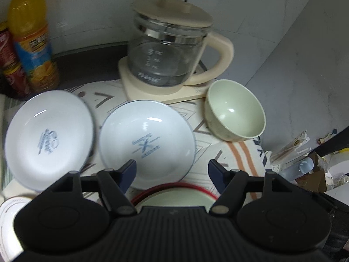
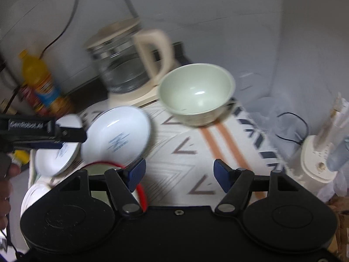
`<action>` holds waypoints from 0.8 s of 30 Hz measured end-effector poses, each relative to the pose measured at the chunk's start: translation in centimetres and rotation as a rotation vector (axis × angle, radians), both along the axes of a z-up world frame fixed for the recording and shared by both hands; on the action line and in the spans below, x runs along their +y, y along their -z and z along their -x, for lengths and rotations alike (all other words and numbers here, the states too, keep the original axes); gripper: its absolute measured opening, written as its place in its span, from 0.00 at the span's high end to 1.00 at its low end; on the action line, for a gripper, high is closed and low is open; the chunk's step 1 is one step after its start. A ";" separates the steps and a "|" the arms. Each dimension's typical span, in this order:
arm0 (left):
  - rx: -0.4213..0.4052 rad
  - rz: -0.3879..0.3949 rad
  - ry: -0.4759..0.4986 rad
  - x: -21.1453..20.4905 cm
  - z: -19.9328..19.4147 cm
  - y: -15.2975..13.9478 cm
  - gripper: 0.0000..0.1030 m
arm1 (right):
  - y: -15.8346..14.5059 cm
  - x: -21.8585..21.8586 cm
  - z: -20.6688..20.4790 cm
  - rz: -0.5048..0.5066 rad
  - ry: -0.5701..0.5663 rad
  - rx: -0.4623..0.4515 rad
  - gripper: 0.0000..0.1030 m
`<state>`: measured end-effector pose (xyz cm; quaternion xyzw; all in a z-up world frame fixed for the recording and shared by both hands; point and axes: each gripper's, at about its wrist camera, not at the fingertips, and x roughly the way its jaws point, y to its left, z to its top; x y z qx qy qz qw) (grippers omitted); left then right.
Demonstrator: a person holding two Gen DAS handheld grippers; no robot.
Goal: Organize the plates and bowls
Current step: 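Move to the small pale green bowl and grip its rim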
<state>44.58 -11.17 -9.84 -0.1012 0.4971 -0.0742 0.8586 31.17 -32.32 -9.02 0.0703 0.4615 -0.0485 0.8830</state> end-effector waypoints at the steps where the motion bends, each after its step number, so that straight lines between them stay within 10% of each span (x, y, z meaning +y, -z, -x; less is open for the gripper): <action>1: -0.001 0.004 0.004 -0.3 -0.2 0.1 0.32 | 0.0 -0.5 0.0 0.002 0.023 -0.005 0.34; 24: -0.035 0.052 -0.033 -7.1 -7.3 2.7 0.33 | 2.4 -4.9 -5.7 -0.079 0.180 -0.078 0.30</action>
